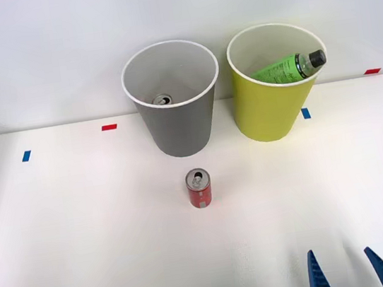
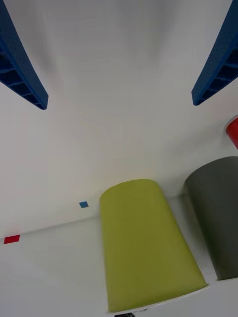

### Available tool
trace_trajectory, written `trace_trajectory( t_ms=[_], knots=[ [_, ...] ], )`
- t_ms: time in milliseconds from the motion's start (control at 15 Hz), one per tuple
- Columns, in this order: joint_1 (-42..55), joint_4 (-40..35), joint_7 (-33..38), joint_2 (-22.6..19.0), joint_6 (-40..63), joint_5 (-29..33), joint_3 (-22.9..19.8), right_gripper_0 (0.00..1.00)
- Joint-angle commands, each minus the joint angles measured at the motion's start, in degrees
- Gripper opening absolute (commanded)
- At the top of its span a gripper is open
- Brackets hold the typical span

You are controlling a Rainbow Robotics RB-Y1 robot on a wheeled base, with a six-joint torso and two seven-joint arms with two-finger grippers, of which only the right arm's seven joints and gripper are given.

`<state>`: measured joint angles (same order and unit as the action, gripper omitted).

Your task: Put cans in the gray bin, plastic bottles in the light green bin

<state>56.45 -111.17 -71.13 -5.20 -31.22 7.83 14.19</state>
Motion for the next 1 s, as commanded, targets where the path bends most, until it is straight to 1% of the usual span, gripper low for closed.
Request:
trace_trajectory(
  t_ms=[67, 333, 1000],
  knots=[
    [1.9, 0.0, -0.4, -1.3, 0.2, 0.0, 0.8, 1.0],
    [3.1, 0.0, -0.5, -2.1, 0.2, -0.1, 2.0, 1.0],
    [3.0, 0.0, -0.7, -2.1, 0.2, -0.1, 1.8, 1.0]
  ],
)
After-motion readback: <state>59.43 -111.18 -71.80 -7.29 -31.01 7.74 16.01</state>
